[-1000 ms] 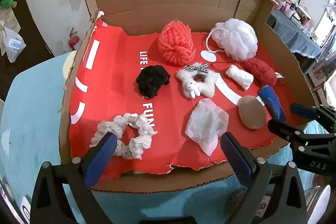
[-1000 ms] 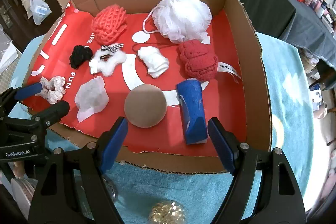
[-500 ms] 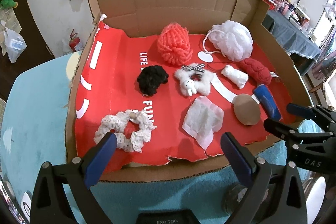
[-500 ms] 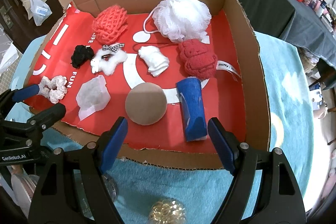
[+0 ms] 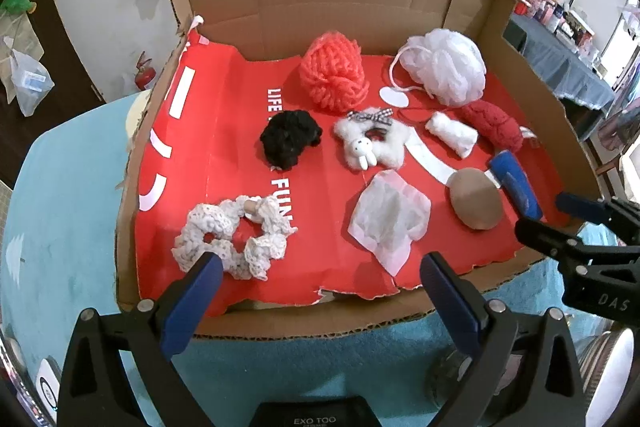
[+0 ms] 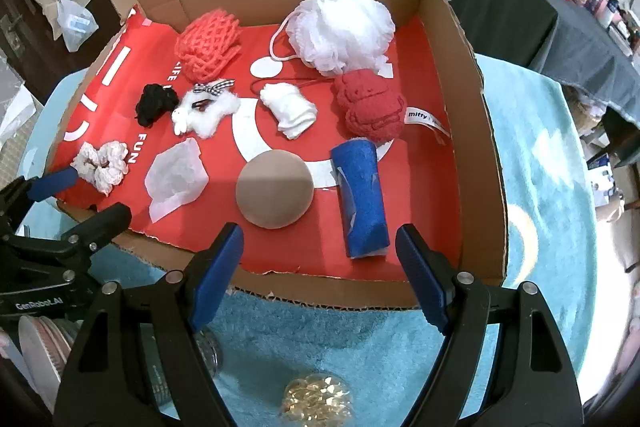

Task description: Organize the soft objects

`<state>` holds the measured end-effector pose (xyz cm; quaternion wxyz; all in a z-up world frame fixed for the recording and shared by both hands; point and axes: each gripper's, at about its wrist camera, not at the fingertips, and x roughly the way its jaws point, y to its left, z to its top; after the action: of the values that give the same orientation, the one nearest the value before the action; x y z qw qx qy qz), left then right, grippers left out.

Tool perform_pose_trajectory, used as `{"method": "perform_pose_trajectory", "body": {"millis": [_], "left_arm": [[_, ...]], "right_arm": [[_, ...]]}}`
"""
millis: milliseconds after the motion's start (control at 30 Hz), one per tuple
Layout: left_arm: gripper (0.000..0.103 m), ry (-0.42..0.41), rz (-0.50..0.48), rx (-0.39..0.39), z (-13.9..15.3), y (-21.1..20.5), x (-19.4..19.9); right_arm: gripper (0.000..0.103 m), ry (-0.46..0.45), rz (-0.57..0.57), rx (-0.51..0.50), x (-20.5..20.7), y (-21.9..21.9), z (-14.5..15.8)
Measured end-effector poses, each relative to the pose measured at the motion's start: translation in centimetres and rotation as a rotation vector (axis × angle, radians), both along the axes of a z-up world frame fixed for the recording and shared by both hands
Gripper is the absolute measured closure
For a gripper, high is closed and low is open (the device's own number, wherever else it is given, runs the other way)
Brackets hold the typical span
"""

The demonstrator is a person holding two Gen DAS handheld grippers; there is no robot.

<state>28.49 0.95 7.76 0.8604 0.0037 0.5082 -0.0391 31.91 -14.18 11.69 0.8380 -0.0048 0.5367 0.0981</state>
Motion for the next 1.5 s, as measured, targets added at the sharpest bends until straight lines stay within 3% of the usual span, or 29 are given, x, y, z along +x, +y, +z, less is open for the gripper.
{"method": "perform_pose_trajectory", "body": {"millis": [1500], "left_arm": [[0.002,-0.015,0.000,0.002,-0.06,0.04,-0.04]], "right_arm": [[0.025,-0.016,0.011,-0.007,-0.06,0.24,0.07]]}}
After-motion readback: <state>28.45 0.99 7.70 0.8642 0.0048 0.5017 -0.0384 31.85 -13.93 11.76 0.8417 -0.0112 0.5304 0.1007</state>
